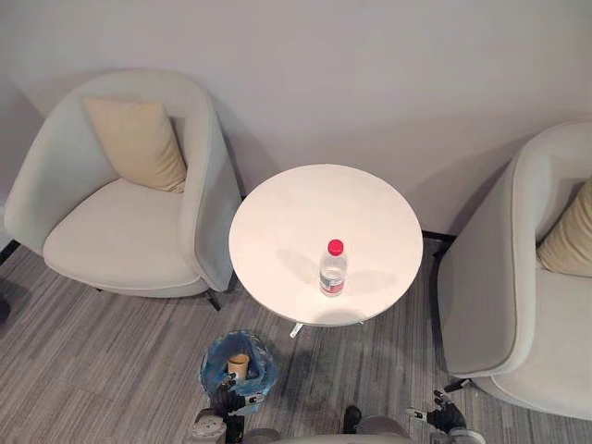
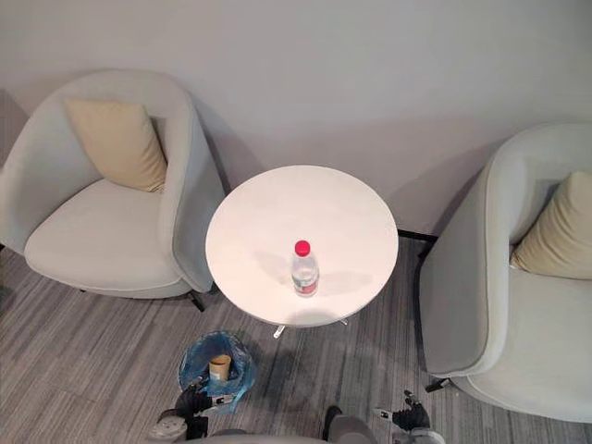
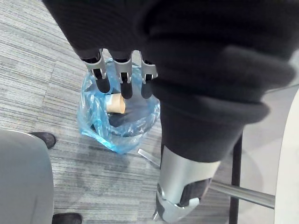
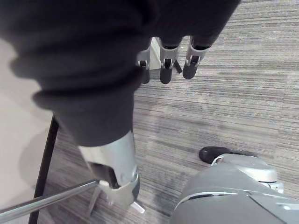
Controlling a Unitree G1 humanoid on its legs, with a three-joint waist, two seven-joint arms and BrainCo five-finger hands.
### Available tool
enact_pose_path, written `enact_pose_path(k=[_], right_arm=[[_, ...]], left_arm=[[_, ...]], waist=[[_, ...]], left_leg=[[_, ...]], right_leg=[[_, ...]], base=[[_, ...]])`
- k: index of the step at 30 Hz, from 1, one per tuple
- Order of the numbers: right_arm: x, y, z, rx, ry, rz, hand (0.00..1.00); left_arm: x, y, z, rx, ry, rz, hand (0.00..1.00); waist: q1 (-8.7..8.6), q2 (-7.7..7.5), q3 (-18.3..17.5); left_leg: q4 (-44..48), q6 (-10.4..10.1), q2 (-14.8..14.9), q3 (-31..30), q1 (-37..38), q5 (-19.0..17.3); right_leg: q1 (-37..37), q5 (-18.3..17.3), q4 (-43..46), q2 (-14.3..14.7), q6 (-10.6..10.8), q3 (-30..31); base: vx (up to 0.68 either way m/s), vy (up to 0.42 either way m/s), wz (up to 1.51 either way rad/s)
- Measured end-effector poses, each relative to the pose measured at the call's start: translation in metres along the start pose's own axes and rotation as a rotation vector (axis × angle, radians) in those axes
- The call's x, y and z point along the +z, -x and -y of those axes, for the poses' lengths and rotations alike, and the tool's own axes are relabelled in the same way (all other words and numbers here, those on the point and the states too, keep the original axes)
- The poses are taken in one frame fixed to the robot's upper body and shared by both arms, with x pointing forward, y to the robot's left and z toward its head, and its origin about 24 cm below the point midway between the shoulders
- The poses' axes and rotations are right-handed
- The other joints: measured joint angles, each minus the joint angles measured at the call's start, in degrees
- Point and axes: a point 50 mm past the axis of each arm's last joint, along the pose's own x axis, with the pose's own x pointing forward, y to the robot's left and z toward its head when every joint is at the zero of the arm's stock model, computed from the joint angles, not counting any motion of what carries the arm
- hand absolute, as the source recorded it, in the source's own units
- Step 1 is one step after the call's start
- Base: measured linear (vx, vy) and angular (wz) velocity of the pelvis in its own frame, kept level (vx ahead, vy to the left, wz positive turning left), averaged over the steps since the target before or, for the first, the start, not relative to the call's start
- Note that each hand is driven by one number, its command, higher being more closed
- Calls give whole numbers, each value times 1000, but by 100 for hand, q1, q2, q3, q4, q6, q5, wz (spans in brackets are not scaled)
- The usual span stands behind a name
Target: Gather rubbish on tea table into small bin, then transfer packed bag to large trash can.
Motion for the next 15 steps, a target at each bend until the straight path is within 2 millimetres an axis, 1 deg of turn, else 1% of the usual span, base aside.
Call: enact_pose_path(k=[5,10,12,15], right_arm=[[2,-1,-2,4,2,10,0],[8,-1,-2,-3,13,40,0],[15,-1,-4,3,29,75,0],[36,3,-3,18,97,193,0]], left_arm=[[-3,0,-6,11,-13,-14,0],[-9,2,-13,23,-34,-34,0],[-9,2,-16,28,-42,-33,0],[-17,4,-19,26,-81,-58,0]], waist=[[13,-42,-7],[8,-46,-8],[19,-87,-9],[13,-130,-30]], left_leg=[[-14,100,-160,-87,-111,128],[-264,143,-176,-200,-129,167],[-387,127,-194,-220,-141,208],[-415,91,-203,-179,-142,188]], right_leg=[[286,425,-678,-79,80,-108],[377,754,-1075,-70,87,-197],[384,861,-1210,-79,107,-193],[399,967,-1358,-79,122,-79]], base=[[-66,50,17],[-134,18,12],[-149,-1,2],[-159,-13,-11]])
